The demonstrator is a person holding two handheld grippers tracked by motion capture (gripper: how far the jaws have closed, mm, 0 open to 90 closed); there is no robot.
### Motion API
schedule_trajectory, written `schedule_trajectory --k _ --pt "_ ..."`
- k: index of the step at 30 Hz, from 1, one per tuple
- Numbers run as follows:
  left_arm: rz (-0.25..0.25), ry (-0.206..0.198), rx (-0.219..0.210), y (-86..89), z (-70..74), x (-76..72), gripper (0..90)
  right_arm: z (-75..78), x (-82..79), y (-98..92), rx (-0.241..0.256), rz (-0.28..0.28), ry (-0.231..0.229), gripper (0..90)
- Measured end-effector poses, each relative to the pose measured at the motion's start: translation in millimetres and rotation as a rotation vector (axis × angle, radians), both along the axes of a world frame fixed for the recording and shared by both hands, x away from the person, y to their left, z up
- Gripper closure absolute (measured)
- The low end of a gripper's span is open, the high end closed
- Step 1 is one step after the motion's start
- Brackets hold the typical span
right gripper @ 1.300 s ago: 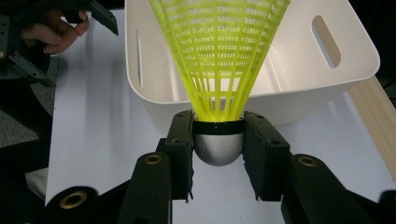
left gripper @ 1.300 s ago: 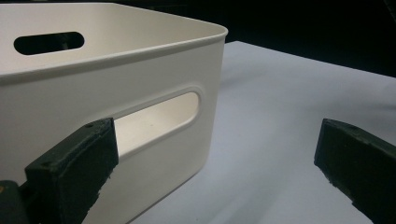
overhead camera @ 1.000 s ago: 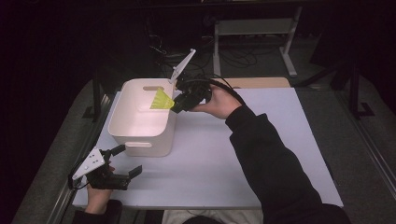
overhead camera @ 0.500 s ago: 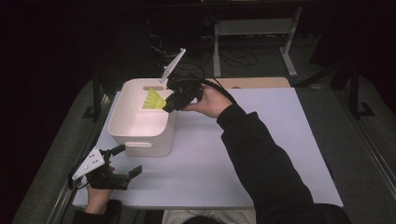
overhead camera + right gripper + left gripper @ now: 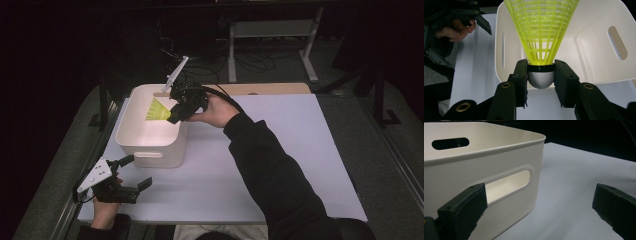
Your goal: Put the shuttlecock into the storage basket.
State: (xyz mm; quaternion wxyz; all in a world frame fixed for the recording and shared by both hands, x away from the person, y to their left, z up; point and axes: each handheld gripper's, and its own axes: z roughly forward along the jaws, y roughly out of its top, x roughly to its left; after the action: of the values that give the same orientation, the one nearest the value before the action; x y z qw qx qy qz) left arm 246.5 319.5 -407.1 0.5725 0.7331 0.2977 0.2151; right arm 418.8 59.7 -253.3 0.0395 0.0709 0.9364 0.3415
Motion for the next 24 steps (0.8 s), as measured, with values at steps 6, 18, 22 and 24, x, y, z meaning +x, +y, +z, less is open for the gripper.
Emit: schedule_trajectory --k 6,18,22,24 --pt "0.000 0.000 0.000 0.1 0.0 0.0 0.0 -2.7 0.9 6.2 -0.001 0.009 0.008 63.4" --pt "0.000 0.002 -0.003 -0.1 0.0 -0.3 0.0 -10.6 5.8 13.5 -0.005 0.010 0.021 63.4" --pt "-0.001 0.002 -0.003 0.0 0.1 -0.3 0.0 -13.3 8.0 15.7 -0.004 0.008 0.025 63.4" --pt "-0.001 0.002 -0.003 0.0 0.1 -0.3 0.0 -15.0 9.2 17.0 -0.006 0.009 0.028 63.4"
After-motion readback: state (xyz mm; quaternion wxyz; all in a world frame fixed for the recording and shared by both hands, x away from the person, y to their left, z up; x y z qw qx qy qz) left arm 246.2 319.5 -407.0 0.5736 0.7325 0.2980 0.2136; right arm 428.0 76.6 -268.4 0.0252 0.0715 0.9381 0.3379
